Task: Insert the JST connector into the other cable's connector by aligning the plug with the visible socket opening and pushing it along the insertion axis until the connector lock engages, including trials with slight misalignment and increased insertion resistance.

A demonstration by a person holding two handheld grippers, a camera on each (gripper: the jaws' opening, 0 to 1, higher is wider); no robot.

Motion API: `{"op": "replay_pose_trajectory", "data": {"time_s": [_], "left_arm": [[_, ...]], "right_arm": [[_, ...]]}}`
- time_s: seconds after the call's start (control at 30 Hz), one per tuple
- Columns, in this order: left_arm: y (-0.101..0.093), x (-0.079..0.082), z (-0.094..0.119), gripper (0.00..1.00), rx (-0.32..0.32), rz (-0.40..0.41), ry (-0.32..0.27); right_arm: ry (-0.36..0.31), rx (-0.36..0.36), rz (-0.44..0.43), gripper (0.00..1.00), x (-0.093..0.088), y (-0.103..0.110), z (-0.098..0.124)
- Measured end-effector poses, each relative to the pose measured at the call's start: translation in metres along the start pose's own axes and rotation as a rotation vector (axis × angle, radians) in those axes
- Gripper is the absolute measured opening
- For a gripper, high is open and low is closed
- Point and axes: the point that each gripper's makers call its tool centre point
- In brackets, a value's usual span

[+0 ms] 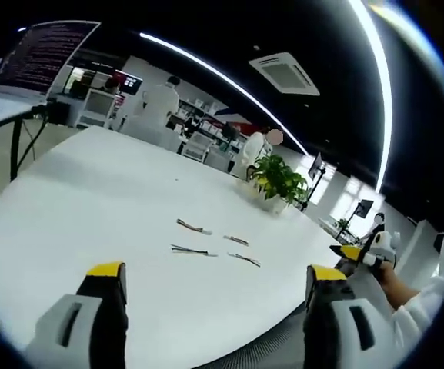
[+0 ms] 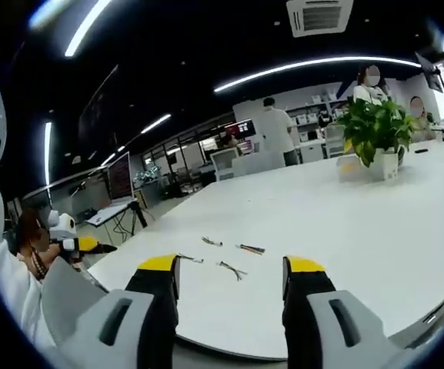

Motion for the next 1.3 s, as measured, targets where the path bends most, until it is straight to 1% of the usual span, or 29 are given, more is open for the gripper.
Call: {"op": "replay_pose_trajectory", "data": {"time_s": [0.13, 0.4, 0.7, 0.9, 1.0, 1.07, 1.3], "left_arm": [[0.001, 0.001, 0.001, 0.95, 0.002, -0.023, 0.004], [0.002, -0.003, 0.001, 0.95, -0.002, -0.011, 0.014], [0.000, -0.004, 0.002, 0.95, -0.009, -0.006, 0.012], [-0.001, -0.008, 0.004, 0.95, -0.010, -0.005, 0.026], [0.000, -0.010, 0.003, 0.95, -0.006, -0.012, 0.039], [-0.002, -0.009, 0.002, 0.94, -0.007, -0.021, 0.039], [-0.006, -0.002, -0.004, 0.94, -0.018, -0.028, 0.034]], "right_arm": [[-0.001, 0.000, -0.005, 0.51, 0.000, 0.000, 0.000], [-0.024, -0.010, -0.029, 0.51, 0.002, -0.001, -0.001], [0.032, 0.009, 0.002, 0.51, -0.004, 0.003, -0.006], [0.051, 0.014, 0.007, 0.51, -0.007, 0.004, -0.008], [0.037, 0.010, -0.034, 0.51, -0.007, -0.001, -0.008], [0.030, 0.009, -0.038, 0.50, -0.005, -0.002, -0.008], [0.039, 0.004, -0.026, 0.51, -0.002, -0.006, -0.010]]}}
Point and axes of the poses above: the point that each gripper's makers call its tool centre point, and the gripper's own axes: z roughly backward along the fingers, y roughly to its left, x roughly out of its top, and after that the axes turned 6 degrees about x, right-handed
